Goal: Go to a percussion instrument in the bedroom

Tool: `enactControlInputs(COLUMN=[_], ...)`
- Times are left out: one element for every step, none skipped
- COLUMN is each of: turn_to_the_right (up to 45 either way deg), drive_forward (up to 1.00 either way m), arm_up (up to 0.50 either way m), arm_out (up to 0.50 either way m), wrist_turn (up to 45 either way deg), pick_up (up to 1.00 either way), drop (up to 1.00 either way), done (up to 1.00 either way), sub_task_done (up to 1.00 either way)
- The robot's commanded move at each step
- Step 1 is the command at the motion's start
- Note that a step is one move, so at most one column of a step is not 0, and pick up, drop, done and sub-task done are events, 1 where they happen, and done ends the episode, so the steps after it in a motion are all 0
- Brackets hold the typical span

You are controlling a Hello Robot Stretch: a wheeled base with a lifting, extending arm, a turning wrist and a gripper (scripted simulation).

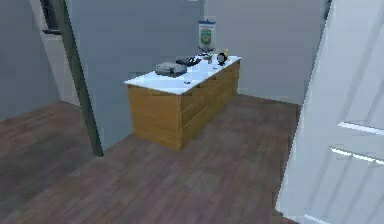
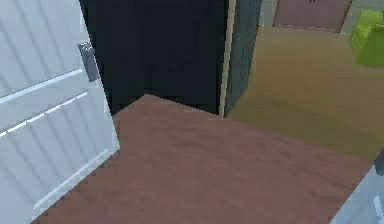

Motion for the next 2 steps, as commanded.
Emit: enactControlInputs(turn_to_the_right=[27.0,0.0], drive_forward=[0.0,0.2], arm_up=[0.0,0.0], arm_out=[0.0,0.0], wrist_turn=[0.0,0.0], pick_up=[0.0,0.0], drop=[0.0,0.0], done=[0.0,0.0], sub_task_done=[0.0,0.0])
